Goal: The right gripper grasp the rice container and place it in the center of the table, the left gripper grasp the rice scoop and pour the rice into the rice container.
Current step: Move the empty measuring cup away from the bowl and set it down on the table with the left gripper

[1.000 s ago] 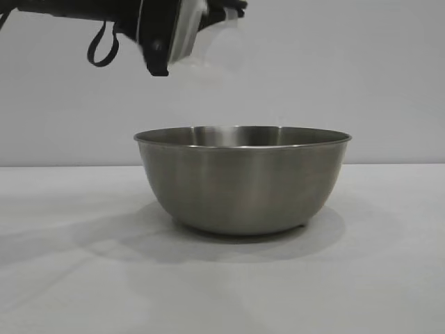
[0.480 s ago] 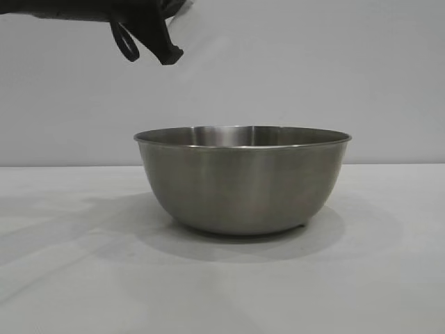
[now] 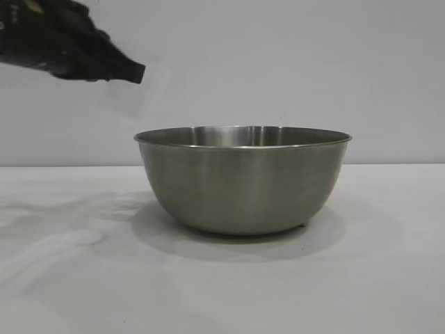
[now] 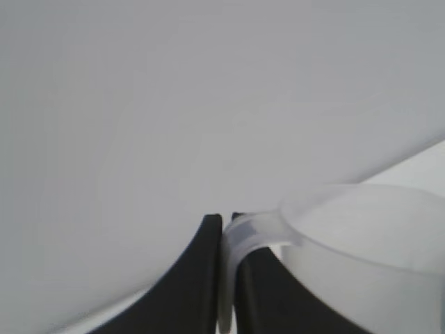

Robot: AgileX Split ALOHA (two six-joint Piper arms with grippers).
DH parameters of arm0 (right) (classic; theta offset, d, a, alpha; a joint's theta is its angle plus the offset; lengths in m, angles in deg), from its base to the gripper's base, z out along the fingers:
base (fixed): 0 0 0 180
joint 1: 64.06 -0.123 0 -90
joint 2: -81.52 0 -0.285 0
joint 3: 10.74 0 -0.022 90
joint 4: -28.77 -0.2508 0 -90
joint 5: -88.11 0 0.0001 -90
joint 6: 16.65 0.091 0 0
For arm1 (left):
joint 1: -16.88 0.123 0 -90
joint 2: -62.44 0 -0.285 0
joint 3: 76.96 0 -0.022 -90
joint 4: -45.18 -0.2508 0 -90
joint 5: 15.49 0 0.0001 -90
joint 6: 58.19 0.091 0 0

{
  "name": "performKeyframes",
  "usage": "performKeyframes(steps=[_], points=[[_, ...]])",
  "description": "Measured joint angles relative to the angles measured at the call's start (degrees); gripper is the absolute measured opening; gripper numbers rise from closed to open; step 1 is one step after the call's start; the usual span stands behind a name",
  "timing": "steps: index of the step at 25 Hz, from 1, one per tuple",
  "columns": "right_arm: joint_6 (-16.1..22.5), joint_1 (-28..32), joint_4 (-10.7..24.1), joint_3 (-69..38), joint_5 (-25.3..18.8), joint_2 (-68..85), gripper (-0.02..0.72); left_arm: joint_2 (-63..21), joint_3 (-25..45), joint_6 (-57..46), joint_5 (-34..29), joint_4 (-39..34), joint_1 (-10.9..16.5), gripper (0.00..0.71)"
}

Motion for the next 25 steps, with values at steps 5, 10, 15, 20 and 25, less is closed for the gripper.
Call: performKeyframes(steps=[5,10,15,20,25], points=[[0.00,0.00,0.00,0.00,0.00,0.00,0.573,0.00,5.38,-4.28,0.00,3.96,0.00,0.000],[0.00,0.00,0.00,0.00,0.00,0.00,0.573,-0.03,8.10,-4.97,0.00,7.98,0.00,0.000],[0.00,0.00,0.00,0.00,0.00,0.00,0.573,2.00,8.21,-5.08,0.12,8.43,0.00,0.000],[0.00,0.00,0.00,0.00,0.00,0.00,0.573,6.68,7.09,-5.08,0.02,8.43,0.00,0.000],[0.00,0.00,0.00,0.00,0.00,0.00,0.573,9.44,5.44,-5.08,0.02,8.53,0.00,0.000]])
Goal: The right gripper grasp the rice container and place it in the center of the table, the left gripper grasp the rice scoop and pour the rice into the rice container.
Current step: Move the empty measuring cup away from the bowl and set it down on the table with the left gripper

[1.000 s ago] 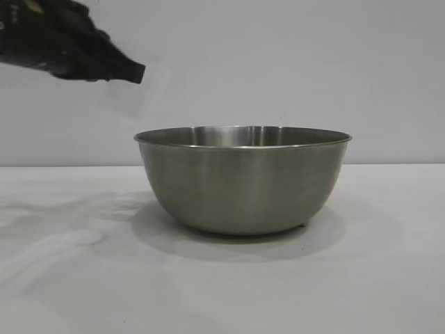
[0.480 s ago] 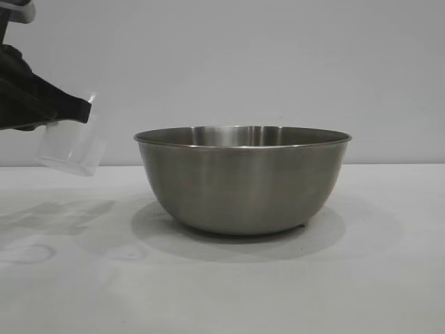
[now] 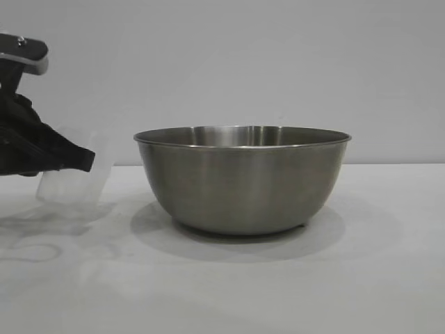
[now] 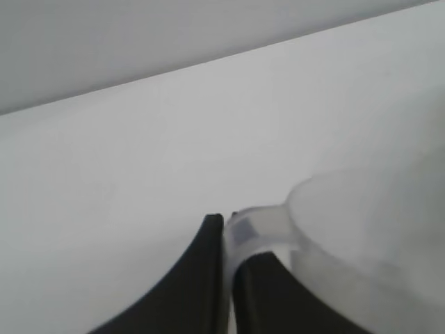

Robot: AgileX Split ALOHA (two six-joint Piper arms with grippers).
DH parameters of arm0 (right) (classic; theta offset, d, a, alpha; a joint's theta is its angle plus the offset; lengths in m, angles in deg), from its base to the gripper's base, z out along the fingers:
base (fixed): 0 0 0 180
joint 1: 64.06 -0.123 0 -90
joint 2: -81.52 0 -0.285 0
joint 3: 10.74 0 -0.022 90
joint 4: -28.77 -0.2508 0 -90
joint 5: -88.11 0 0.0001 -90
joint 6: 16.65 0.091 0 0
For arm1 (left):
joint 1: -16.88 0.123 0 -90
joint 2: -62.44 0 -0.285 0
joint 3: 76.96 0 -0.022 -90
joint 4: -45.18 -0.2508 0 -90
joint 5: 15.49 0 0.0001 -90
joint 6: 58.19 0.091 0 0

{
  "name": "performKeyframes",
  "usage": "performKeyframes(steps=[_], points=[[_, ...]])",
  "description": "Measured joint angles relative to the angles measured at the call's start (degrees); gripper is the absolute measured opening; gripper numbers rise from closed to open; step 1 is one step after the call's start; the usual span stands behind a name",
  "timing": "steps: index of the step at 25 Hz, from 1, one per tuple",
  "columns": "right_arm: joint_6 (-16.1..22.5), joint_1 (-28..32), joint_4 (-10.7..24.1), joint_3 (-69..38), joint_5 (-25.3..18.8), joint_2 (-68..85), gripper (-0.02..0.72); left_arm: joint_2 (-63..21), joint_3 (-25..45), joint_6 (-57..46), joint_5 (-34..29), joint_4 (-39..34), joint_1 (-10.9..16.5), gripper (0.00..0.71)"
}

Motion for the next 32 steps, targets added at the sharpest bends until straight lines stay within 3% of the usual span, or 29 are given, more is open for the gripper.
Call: performKeyframes(steps=[6,7,8,13,15,19,20,32], points=[[0.00,0.00,0.00,0.00,0.00,0.00,0.573,0.69,0.61,0.00,0.00,1.42,0.00,0.000],[0.00,0.00,0.00,0.00,0.00,0.00,0.573,0.69,0.61,0.00,0.00,1.42,0.00,0.050],[0.00,0.00,0.00,0.00,0.00,0.00,0.573,0.69,0.61,0.00,0.00,1.42,0.00,0.050],[0.00,0.00,0.00,0.00,0.00,0.00,0.573,0.69,1.70,0.00,0.00,1.96,0.00,0.309],[0.00,0.00,0.00,0.00,0.00,0.00,0.573,0.69,2.37,0.00,0.00,2.79,0.00,0.379],[0.00,0.00,0.00,0.00,0.00,0.00,0.573,-0.12,4.95,0.00,0.00,3.06,0.00,0.375],[0.00,0.00,0.00,0.00,0.00,0.00,0.573,-0.87,5.81,0.00,0.00,2.95,0.00,0.417],[0.00,0.00,0.00,0.00,0.00,0.00,0.573,-15.88,18.70,-0.12,0.11,0.08,0.00,0.401]])
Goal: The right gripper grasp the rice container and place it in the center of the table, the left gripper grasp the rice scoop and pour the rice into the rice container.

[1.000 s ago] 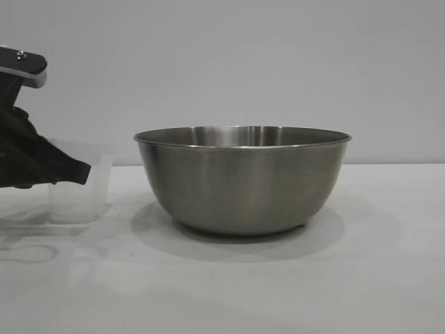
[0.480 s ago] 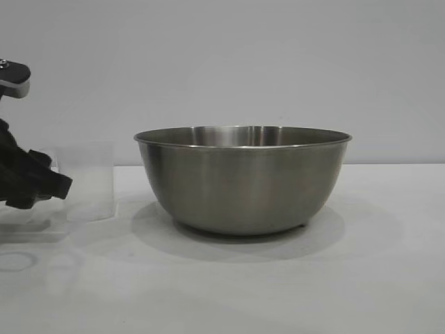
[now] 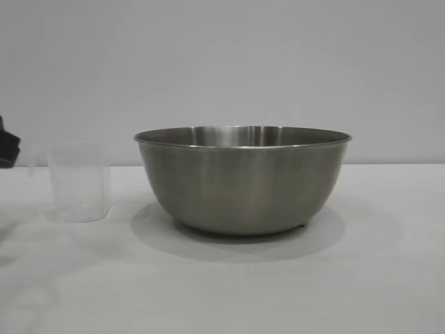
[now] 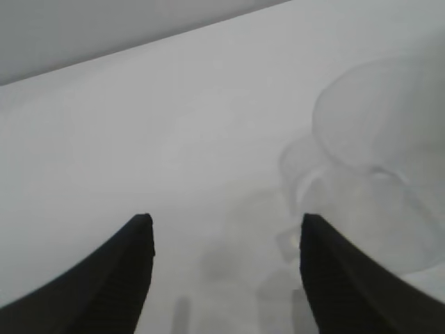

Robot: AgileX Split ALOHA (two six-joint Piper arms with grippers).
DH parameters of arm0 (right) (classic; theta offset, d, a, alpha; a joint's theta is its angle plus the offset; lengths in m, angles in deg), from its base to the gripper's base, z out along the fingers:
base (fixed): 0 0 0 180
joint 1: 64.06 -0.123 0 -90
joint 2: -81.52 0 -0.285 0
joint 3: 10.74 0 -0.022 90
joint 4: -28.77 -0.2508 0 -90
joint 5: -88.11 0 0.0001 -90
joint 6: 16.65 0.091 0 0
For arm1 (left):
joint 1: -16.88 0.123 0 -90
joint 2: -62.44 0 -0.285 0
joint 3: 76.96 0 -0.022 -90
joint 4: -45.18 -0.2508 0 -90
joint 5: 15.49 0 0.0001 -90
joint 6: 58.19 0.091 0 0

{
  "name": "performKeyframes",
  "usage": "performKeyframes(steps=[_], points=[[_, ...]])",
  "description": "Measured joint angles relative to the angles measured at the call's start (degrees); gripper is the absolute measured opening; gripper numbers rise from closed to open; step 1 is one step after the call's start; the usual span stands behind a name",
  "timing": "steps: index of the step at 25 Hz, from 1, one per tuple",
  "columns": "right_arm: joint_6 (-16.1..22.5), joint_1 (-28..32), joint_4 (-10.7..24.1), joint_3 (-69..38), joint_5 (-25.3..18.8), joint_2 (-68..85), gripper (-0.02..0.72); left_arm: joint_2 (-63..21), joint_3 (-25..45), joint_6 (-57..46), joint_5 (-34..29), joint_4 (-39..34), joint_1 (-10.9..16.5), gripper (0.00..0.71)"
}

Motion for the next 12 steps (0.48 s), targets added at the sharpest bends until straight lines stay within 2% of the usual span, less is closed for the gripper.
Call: performKeyframes(steps=[7,12], points=[[0.00,0.00,0.00,0.00,0.00,0.00,0.573,-7.98,2.56,-3.25,-1.12,-6.16,0.00,0.401],[0.00,0.00,0.00,0.00,0.00,0.00,0.573,-16.45,2.56,-4.17,-12.80,-7.28,0.00,0.401]])
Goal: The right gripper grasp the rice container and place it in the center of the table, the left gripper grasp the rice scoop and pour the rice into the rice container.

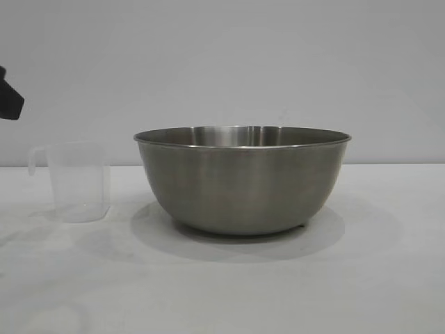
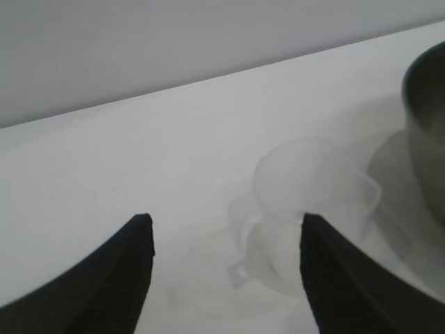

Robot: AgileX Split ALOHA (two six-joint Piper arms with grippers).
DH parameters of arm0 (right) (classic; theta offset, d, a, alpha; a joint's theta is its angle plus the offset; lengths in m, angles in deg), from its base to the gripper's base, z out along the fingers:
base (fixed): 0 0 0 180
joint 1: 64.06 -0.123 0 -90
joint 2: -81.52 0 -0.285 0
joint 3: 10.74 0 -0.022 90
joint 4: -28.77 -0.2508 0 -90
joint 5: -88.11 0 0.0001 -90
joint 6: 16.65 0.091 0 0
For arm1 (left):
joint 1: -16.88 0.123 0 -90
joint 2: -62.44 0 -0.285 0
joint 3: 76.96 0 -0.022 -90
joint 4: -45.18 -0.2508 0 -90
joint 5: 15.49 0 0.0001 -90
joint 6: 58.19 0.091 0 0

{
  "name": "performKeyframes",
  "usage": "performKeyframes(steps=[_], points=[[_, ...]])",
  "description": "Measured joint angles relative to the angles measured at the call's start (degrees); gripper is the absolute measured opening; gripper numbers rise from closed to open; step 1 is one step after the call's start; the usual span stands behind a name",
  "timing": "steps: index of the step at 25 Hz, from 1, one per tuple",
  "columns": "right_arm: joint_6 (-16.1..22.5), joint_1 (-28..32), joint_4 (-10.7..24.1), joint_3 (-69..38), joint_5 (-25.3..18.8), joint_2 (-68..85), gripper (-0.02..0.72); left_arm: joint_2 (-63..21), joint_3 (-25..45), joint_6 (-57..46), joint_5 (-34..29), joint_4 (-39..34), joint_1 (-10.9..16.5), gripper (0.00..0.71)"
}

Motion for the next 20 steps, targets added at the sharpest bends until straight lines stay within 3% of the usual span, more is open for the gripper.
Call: performKeyframes(steps=[5,9,15,20], points=[[0.00,0.00,0.00,0.00,0.00,0.00,0.573,-7.56,-1.56,-0.01,-17.05,-0.09,0.00,0.401],[0.00,0.00,0.00,0.00,0.00,0.00,0.573,-10.98,-6.76,-0.01,-33.67,-0.09,0.00,0.401],[0.00,0.00,0.00,0.00,0.00,0.00,0.573,-17.52,-14.49,-0.01,-53.63,-0.49,0.00,0.401],[0.00,0.00,0.00,0.00,0.00,0.00,0.573,-27.46,-19.10,-0.01,-70.10,-5.65,0.00,0.401]])
